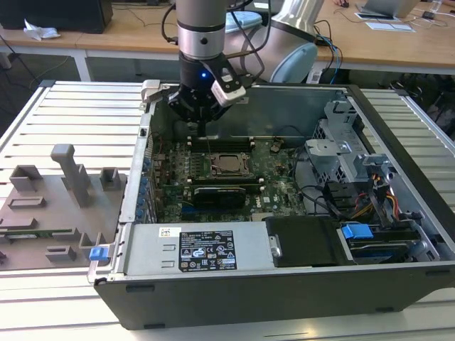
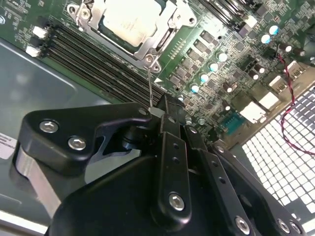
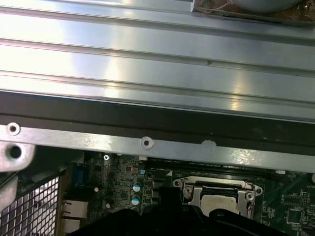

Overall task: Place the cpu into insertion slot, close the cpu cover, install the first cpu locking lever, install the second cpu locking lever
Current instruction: 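Install the first cpu locking lever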

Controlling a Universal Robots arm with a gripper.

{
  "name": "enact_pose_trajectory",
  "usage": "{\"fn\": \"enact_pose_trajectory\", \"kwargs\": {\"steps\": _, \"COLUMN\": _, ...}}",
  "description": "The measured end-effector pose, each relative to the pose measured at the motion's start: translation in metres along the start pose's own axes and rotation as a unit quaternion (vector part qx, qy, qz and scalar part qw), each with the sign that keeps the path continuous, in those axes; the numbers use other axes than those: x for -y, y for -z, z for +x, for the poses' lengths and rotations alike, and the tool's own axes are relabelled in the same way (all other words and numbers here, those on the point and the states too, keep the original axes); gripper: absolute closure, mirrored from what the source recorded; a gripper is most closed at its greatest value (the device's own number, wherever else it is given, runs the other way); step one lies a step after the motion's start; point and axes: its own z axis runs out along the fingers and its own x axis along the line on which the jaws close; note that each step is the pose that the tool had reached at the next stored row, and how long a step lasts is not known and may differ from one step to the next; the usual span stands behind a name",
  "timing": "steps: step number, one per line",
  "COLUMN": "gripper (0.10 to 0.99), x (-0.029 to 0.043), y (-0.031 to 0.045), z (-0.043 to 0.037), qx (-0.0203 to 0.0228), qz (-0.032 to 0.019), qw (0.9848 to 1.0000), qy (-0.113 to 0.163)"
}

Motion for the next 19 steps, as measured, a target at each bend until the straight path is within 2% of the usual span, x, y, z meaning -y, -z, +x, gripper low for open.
{"fn": "enact_pose_trajectory", "kwargs": {"steps": 19, "gripper": 0.980, "x": 0.0018, "y": -0.0022, "z": -0.0182, "qx": -0.0002, "qz": 0.0000, "qw": 1.0000, "qy": 0.000}}
